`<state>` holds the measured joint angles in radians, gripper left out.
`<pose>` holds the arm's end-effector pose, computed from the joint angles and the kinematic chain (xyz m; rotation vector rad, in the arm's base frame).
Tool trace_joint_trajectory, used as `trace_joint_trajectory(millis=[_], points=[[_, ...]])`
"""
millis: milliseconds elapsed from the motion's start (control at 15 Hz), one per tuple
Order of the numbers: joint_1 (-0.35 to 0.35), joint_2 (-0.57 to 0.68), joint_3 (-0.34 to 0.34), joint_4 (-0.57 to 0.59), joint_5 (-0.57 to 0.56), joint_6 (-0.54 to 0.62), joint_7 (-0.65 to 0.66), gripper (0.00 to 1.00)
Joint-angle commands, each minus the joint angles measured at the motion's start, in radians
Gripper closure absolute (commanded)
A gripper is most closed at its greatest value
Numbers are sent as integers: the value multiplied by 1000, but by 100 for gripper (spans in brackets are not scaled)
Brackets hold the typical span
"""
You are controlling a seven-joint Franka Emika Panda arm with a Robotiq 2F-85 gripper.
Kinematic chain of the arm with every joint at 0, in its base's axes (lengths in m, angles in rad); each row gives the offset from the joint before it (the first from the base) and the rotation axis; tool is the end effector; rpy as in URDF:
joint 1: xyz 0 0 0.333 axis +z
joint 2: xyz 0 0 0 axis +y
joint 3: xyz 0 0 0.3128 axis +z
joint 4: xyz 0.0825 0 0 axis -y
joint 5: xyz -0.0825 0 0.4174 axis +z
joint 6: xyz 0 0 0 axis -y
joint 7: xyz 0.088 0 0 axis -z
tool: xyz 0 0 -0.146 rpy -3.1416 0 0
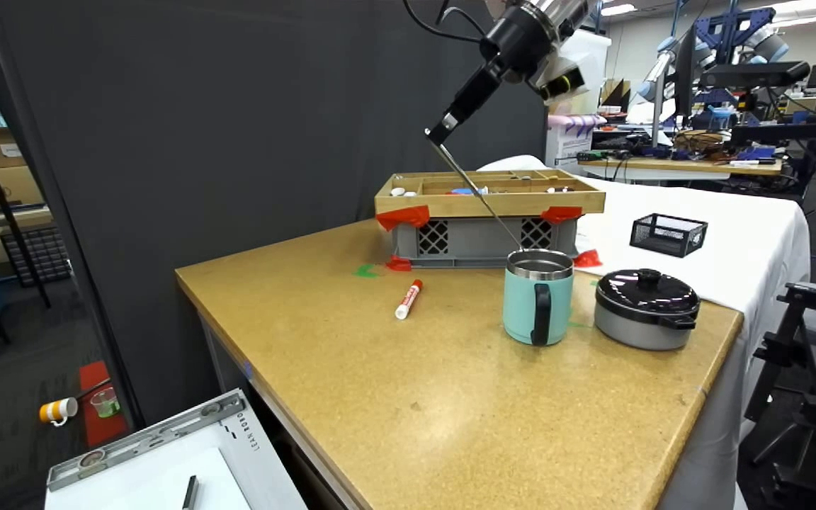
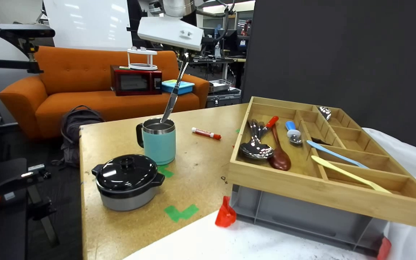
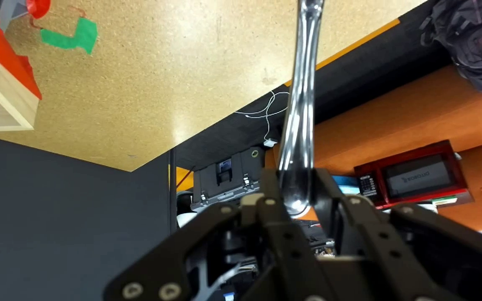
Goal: Put the butter knife in the mug
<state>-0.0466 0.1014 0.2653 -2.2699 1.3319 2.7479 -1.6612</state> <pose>0.5767 0.1037 0.2783 -2.4747 -0.8926 -0.9609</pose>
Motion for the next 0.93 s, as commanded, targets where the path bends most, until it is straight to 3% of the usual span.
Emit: trace_joint_trajectory(millis=[0, 867], points=[[-12, -29, -5, -36, 94, 2, -96, 94], [-13, -25, -17, -148, 439, -23, -396, 94]])
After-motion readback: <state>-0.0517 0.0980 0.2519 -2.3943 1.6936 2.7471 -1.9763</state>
